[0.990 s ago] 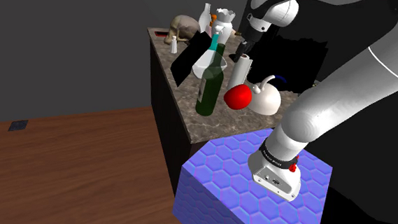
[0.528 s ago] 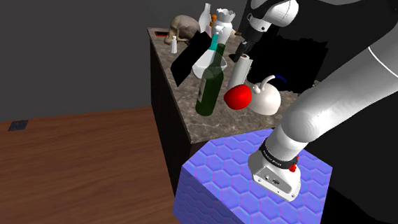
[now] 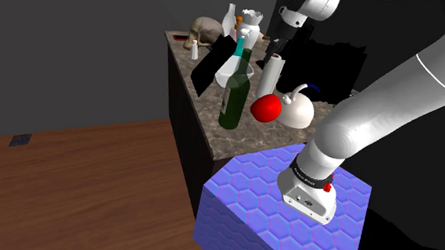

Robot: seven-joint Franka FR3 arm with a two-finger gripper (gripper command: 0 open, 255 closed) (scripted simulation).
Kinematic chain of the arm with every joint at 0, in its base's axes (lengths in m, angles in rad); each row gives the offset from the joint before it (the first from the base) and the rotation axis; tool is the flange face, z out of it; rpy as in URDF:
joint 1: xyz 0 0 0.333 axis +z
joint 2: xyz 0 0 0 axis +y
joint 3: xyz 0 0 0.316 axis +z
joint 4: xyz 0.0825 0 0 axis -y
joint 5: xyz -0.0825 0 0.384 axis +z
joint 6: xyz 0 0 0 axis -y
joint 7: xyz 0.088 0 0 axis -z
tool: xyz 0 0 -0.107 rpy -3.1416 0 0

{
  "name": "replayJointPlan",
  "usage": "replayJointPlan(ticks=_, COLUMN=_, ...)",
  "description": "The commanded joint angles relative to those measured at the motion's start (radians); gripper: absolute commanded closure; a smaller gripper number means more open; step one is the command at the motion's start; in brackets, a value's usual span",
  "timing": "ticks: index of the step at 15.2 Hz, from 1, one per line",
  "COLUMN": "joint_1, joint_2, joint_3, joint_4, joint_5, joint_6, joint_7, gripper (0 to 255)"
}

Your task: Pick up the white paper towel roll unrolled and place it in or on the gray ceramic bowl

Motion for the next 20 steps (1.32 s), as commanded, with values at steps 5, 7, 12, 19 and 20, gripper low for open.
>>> replayJointPlan(ticks=5, joint_1=-0.005, joint_2=-0.030, joint_3=0.017, joint_4=0.059, joint_5=-0.014, joint_6=-0.086, joint_7=0.022, gripper=255)
replayJointPlan(ticks=7, joint_1=-0.006, joint_2=-0.038, joint_3=0.022, joint_4=0.080, joint_5=-0.016, joint_6=-0.113, joint_7=0.028, gripper=255)
replayJointPlan(ticks=12, joint_1=-0.007, joint_2=-0.052, joint_3=0.034, joint_4=0.135, joint_5=-0.021, joint_6=-0.181, joint_7=0.042, gripper=255)
replayJointPlan(ticks=19, joint_1=-0.004, joint_2=-0.062, joint_3=0.047, joint_4=0.220, joint_5=-0.022, joint_6=-0.275, joint_7=0.057, gripper=255)
replayJointPlan(ticks=20, joint_1=-0.004, joint_2=-0.063, joint_3=0.048, joint_4=0.233, joint_5=-0.022, joint_6=-0.288, joint_7=0.059, gripper=255)
